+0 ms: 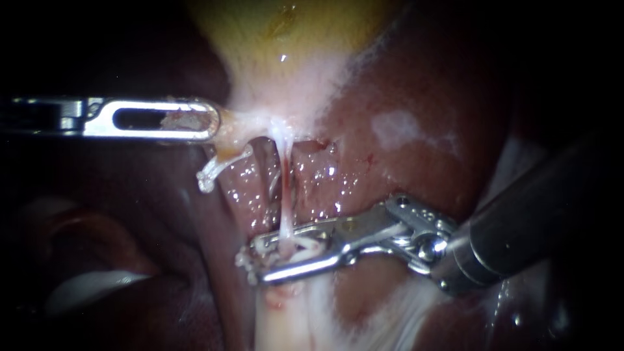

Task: Clipping first clip right tube

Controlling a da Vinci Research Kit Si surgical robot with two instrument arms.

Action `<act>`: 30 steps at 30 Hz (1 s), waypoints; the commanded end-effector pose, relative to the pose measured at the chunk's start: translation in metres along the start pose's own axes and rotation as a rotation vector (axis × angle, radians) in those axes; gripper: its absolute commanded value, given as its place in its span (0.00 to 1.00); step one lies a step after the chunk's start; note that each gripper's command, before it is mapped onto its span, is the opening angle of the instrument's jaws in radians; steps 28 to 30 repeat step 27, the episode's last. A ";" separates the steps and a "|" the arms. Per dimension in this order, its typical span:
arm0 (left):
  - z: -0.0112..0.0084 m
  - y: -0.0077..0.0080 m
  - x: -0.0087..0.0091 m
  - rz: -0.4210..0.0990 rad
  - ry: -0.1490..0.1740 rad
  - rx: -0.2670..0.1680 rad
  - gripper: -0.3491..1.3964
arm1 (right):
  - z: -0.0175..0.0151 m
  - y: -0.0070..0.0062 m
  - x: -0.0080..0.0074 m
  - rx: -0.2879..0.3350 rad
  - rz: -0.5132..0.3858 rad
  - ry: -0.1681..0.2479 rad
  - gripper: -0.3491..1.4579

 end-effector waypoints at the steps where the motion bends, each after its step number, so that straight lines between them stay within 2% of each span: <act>1: 0.0000 0.0000 0.0000 0.000 0.000 0.000 0.00 | -0.0001 0.0000 0.0001 0.001 0.015 -0.001 0.00; 6: 0.0000 0.0000 0.0000 0.000 0.000 0.000 0.00 | -0.0005 0.0003 0.0000 -0.023 0.049 -0.061 0.00; 30: 0.0000 0.0000 0.0000 0.000 0.000 0.000 0.00 | -0.0007 0.0003 0.0000 -0.021 0.049 -0.062 0.00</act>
